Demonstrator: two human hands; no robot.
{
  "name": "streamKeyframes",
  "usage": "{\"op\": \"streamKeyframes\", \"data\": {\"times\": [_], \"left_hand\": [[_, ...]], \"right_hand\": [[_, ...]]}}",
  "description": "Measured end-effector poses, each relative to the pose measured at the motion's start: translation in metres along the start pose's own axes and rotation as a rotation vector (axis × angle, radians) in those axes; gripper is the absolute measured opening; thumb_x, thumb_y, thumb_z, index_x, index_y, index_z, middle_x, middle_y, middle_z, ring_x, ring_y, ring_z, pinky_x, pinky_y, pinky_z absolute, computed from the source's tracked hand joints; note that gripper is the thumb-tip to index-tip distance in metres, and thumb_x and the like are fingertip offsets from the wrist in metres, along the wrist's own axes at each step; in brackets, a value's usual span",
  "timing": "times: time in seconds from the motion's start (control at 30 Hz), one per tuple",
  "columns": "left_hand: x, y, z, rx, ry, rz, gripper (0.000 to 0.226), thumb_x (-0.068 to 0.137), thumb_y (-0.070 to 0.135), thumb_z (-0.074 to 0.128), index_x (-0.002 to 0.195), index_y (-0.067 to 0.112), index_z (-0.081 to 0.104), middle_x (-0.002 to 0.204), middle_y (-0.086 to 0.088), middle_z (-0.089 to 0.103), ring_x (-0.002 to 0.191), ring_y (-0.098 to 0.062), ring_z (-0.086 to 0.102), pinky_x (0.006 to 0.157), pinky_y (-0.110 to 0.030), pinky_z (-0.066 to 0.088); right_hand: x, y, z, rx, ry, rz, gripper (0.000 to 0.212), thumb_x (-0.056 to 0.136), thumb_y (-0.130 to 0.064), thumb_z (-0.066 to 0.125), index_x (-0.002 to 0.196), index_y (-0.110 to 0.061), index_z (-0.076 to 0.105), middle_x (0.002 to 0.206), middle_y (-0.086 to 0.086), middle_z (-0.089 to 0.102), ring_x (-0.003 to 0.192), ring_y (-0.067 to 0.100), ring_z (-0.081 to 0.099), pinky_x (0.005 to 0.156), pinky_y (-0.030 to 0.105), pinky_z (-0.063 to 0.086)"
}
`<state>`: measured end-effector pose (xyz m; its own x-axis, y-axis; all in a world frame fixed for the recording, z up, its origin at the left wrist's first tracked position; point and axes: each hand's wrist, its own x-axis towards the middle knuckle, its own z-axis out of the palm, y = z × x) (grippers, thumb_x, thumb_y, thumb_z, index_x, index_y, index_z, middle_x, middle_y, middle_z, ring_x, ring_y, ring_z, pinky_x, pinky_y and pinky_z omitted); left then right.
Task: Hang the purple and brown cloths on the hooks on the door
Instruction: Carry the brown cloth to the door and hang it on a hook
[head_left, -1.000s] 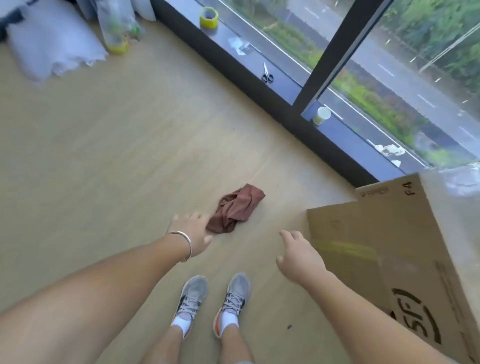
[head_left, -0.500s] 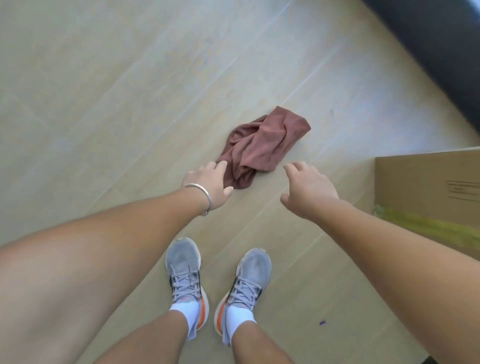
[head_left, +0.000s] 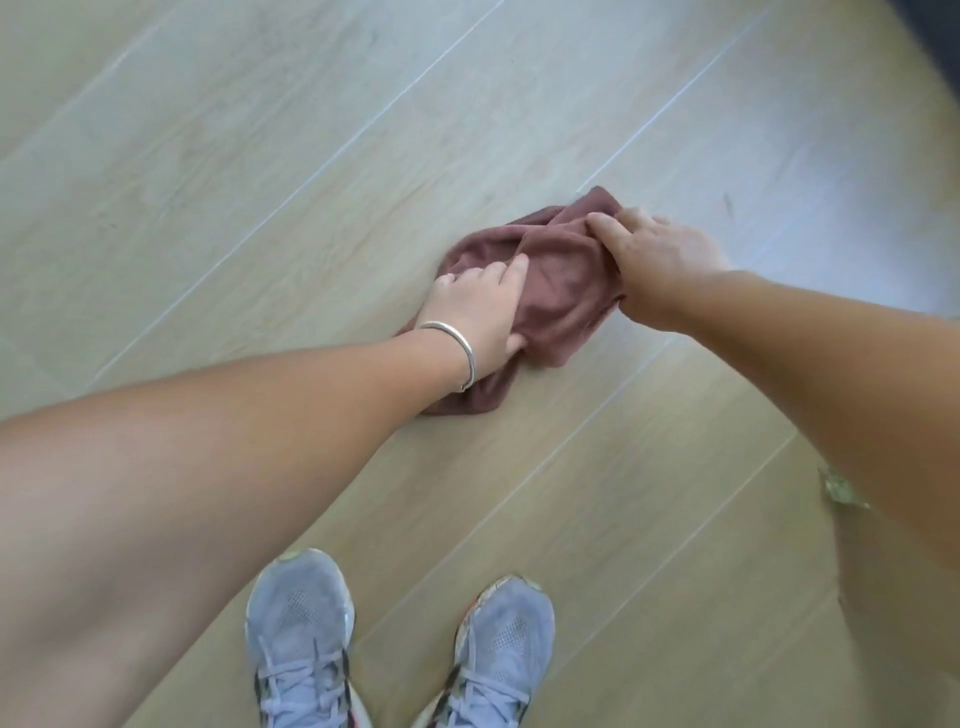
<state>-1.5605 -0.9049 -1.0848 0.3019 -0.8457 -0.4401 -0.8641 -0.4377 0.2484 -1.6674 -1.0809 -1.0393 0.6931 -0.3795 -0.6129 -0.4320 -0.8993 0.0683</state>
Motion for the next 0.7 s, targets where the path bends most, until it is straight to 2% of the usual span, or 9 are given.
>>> {"op": "streamKeyframes", "data": {"times": [0.1, 0.17, 0.2, 0.27, 0.37, 0.47, 0.53, 0.6, 0.7], "left_hand": [[-0.015, -0.012, -0.011, -0.091, -0.008, -0.094, 0.061, 0.092, 0.030, 0.054, 0.145, 0.019, 0.026, 0.134, -0.005, 0.053, 0.115, -0.031, 0.056, 0.075, -0.037, 0.039], [-0.036, -0.023, -0.028, -0.066, -0.057, -0.103, 0.034, 0.094, 0.025, 0.050, 0.126, 0.021, 0.042, 0.122, -0.006, 0.061, 0.107, -0.031, 0.059, 0.072, -0.036, 0.039], [-0.049, -0.029, -0.037, -0.050, -0.086, -0.102, 0.025, 0.095, 0.025, 0.047, 0.120, 0.022, 0.045, 0.118, -0.006, 0.062, 0.105, -0.031, 0.060, 0.073, -0.037, 0.043], [-0.075, -0.041, -0.058, -0.039, -0.134, -0.111, 0.029, 0.099, 0.027, 0.038, 0.127, 0.021, 0.043, 0.122, -0.006, 0.061, 0.109, -0.031, 0.059, 0.081, -0.041, 0.047], [-0.114, -0.064, -0.096, -0.060, -0.171, -0.154, 0.047, 0.102, 0.026, 0.028, 0.148, 0.017, 0.026, 0.142, -0.007, 0.048, 0.125, -0.029, 0.049, 0.095, -0.040, 0.042], [-0.157, -0.096, -0.147, -0.134, -0.103, -0.198, 0.051, 0.103, 0.030, 0.028, 0.151, 0.015, 0.022, 0.149, -0.006, 0.040, 0.133, -0.027, 0.040, 0.098, -0.039, 0.038], [-0.183, -0.122, -0.185, -0.154, -0.040, -0.258, 0.044, 0.102, 0.034, 0.029, 0.144, 0.020, 0.035, 0.137, -0.005, 0.053, 0.120, -0.029, 0.052, 0.088, -0.037, 0.043], [-0.204, -0.149, -0.228, -0.157, -0.011, -0.354, 0.032, 0.100, 0.037, 0.029, 0.120, 0.025, 0.051, 0.109, -0.006, 0.066, 0.092, -0.032, 0.061, 0.075, -0.036, 0.047], [-0.230, -0.190, -0.293, -0.127, 0.050, -0.450, 0.031, 0.100, 0.038, 0.030, 0.107, 0.024, 0.057, 0.099, -0.006, 0.067, 0.088, -0.032, 0.060, 0.068, -0.036, 0.042]], "right_hand": [[-0.017, -0.014, -0.003, 0.044, -0.053, 0.000, 0.057, 0.082, -0.008, 0.057, 0.130, -0.024, 0.032, 0.106, 0.007, 0.056, 0.082, 0.030, 0.054, 0.062, 0.033, 0.037], [-0.038, -0.026, -0.014, 0.033, -0.091, -0.011, 0.037, 0.082, -0.007, 0.053, 0.111, -0.023, 0.037, 0.095, 0.007, 0.059, 0.075, 0.029, 0.049, 0.060, 0.032, 0.035], [-0.049, -0.032, -0.022, 0.037, -0.103, -0.016, 0.035, 0.082, -0.007, 0.052, 0.111, -0.023, 0.039, 0.096, 0.008, 0.060, 0.077, 0.029, 0.050, 0.061, 0.032, 0.036], [-0.070, -0.047, -0.042, 0.038, -0.109, -0.032, 0.038, 0.083, -0.007, 0.049, 0.118, -0.023, 0.046, 0.096, 0.007, 0.059, 0.082, 0.030, 0.054, 0.063, 0.032, 0.037], [-0.093, -0.068, -0.087, -0.017, -0.071, -0.076, 0.026, 0.084, -0.008, 0.047, 0.102, -0.019, 0.062, 0.095, 0.003, 0.059, 0.079, 0.029, 0.056, 0.064, 0.030, 0.041], [-0.108, -0.089, -0.142, 0.000, -0.009, -0.085, 0.028, 0.087, -0.009, 0.044, 0.098, -0.019, 0.067, 0.100, 0.004, 0.060, 0.080, 0.029, 0.057, 0.064, 0.028, 0.039], [-0.113, -0.108, -0.180, 0.006, -0.009, -0.095, 0.028, 0.088, -0.010, 0.042, 0.098, -0.019, 0.066, 0.101, 0.004, 0.060, 0.079, 0.028, 0.055, 0.065, 0.028, 0.039], [-0.115, -0.130, -0.218, 0.004, -0.002, -0.122, 0.028, 0.089, -0.012, 0.042, 0.103, -0.019, 0.065, 0.104, 0.004, 0.060, 0.086, 0.030, 0.059, 0.069, 0.030, 0.042], [-0.114, -0.170, -0.272, 0.005, 0.001, -0.156, 0.027, 0.090, -0.016, 0.043, 0.108, -0.020, 0.063, 0.109, 0.003, 0.060, 0.096, 0.030, 0.059, 0.073, 0.031, 0.045]]}}
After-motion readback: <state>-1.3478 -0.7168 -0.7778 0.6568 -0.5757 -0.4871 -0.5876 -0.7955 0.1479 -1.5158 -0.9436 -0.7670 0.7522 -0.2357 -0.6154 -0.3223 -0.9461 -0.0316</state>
